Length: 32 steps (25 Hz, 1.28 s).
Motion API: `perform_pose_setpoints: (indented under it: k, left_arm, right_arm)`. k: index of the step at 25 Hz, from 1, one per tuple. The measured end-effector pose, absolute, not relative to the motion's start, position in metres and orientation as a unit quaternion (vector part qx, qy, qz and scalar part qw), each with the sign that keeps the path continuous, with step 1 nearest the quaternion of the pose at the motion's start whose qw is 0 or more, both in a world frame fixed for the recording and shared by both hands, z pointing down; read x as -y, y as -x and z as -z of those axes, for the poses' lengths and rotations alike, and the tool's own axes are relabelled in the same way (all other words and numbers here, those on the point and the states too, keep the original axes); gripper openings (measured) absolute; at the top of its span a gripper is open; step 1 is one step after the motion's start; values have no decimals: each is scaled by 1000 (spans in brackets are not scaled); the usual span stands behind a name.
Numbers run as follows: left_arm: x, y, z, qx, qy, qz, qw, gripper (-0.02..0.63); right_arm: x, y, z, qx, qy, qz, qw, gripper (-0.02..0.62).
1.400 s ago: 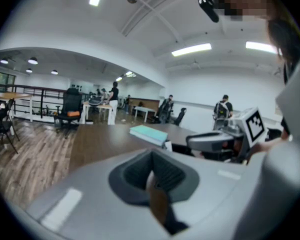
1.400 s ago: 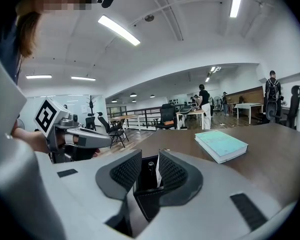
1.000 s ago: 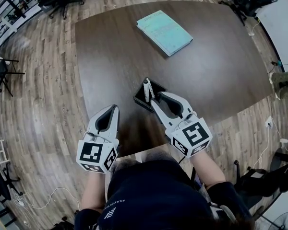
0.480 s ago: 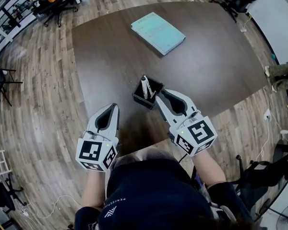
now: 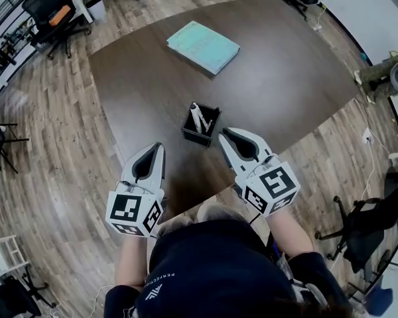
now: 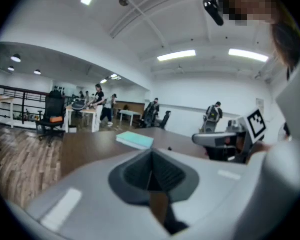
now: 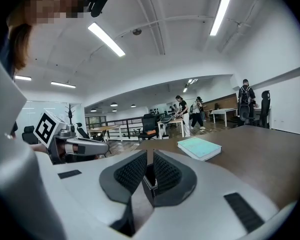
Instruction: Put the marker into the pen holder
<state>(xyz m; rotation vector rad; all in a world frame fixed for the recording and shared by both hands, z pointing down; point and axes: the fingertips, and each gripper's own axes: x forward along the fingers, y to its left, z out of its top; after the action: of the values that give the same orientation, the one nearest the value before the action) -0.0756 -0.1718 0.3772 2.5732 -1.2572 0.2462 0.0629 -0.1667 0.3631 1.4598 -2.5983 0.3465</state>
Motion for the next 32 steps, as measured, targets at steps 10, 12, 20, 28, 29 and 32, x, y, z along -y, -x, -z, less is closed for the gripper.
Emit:
perform_pose_setpoints:
  k: [10,12,20,28,29,32]
  left_arm:
    - [154,81,-372,418,-896,-72,129,6]
    - [151,83,-372,417,-897,-71,129,6]
    - [140,84,-371,410,-901,-72,125,6]
    - [135,92,-371,410,-900,-74,125,6]
    - [135,92,-370,409,-901,-74,125,6]
    - [136,92,-371,405,-903,-74,125,6]
  right_arm:
    - [141,-73,-376,829,-534,-145,77,7]
    - [137,-75,-378,824,-541,-150,77,3]
    - [122,-78,-383,817,-548,-163,75,2]
    - [113,-72,-383,814,-552,-165,79,2]
    - [113,-72,-384,813,-552,-165,80,2]
    - [112,-70,-385,812,-554,-167,80,2]
